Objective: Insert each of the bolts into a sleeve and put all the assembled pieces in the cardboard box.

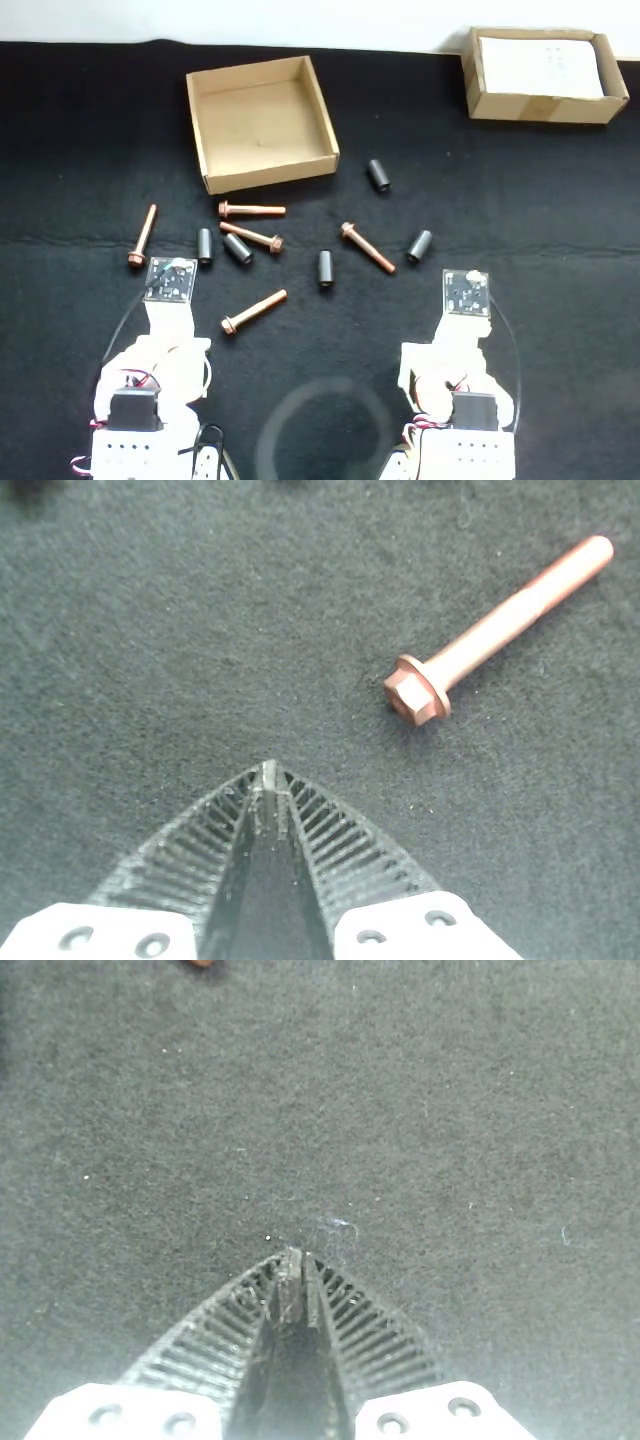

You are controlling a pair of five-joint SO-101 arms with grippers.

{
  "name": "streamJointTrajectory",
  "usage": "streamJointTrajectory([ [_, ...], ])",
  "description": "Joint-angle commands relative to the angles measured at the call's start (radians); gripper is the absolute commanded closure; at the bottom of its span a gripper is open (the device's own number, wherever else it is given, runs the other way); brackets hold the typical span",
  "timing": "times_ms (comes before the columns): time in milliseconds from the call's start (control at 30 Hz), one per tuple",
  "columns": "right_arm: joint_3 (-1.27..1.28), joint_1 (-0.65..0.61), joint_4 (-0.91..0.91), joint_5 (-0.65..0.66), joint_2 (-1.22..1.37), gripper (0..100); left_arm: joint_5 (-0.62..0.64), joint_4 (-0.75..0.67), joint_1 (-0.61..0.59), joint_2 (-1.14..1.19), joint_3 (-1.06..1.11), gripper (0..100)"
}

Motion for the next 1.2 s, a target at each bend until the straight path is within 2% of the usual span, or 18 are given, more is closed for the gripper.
streamJointTrajectory([
  [0, 0.094, 0.007, 0.005, -0.003, -0.007, 99.2, -0.006, 0.002, 0.004, 0.002, 0.016, 98],
  [900, 0.094, 0.007, 0.005, -0.003, -0.007, 99.2, -0.006, 0.002, 0.004, 0.002, 0.016, 98],
  [1167, 0.094, 0.007, 0.005, -0.003, -0.007, 99.2, -0.006, 0.005, 0.039, 0.002, 0.016, 97],
])
